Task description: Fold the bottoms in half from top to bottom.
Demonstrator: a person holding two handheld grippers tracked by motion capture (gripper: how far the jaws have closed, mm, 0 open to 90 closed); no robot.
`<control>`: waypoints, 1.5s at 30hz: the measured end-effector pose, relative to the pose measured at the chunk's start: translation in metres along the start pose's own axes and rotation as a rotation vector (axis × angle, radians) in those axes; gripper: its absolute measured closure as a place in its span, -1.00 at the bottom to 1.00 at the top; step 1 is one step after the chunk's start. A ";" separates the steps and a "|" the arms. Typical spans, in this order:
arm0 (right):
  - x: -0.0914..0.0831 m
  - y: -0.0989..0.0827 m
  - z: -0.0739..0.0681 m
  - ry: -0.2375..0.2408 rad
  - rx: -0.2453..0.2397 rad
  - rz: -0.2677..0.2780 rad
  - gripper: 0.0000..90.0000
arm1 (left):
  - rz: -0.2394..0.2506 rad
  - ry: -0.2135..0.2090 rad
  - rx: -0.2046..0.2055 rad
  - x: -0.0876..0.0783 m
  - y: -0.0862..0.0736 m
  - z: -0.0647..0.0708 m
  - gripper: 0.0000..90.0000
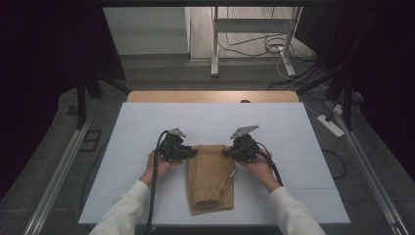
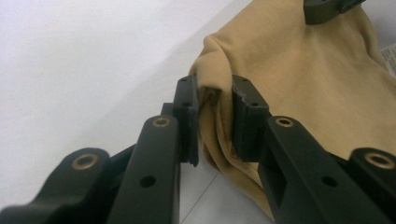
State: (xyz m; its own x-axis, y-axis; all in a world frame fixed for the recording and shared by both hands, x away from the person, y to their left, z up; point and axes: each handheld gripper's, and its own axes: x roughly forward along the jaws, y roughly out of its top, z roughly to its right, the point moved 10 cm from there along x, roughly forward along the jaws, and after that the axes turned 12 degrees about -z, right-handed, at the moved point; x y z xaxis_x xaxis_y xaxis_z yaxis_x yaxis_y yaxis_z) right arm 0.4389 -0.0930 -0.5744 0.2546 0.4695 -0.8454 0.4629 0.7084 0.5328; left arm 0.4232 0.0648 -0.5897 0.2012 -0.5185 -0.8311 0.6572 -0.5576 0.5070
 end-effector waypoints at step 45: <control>-0.027 0.033 0.025 -0.075 0.005 0.125 0.76 | 0.122 0.033 -0.005 -0.022 0.039 -0.016 0.65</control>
State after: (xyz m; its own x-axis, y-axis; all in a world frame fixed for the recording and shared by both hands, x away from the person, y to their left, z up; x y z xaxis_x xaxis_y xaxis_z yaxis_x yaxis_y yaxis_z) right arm 0.4691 -0.0953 -0.5350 0.3730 0.5132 -0.7730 0.4280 0.6440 0.6341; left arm 0.4561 0.0651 -0.5556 0.3032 -0.5606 -0.7706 0.6302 -0.4886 0.6034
